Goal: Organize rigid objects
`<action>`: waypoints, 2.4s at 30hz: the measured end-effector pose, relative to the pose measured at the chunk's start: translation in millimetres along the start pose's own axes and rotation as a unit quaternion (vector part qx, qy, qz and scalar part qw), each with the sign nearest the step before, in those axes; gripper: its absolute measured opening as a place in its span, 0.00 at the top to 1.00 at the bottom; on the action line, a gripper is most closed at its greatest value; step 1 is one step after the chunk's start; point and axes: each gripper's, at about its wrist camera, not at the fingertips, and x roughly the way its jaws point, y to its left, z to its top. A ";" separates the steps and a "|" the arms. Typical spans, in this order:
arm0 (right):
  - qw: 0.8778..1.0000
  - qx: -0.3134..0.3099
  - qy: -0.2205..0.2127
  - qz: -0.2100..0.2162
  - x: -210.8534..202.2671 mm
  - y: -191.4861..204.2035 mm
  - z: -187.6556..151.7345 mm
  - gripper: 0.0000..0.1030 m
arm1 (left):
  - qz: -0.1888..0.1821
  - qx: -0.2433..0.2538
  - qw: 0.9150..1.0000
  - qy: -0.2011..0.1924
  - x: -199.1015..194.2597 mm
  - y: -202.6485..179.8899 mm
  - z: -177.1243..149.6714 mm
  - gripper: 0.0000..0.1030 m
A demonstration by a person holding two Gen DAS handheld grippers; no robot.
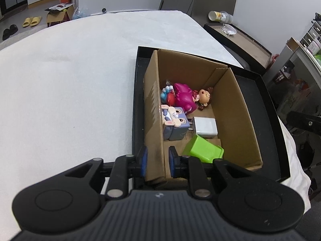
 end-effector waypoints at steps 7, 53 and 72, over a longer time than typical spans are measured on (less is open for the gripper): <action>0.999 0.030 -0.002 -0.021 -16.0 -9.1 -6.2 0.07 | -0.009 0.031 0.999 0.007 -22.6 -16.8 4.5 0.79; 0.989 0.108 -0.086 -0.059 -163.0 -4.2 -66.1 0.00 | -0.049 0.135 0.983 -0.116 -193.2 -76.0 -52.1 0.09; 0.988 0.104 -0.101 -0.051 -203.0 -6.8 -90.9 0.00 | -0.057 0.167 0.976 -0.130 -223.5 -101.0 -85.6 0.07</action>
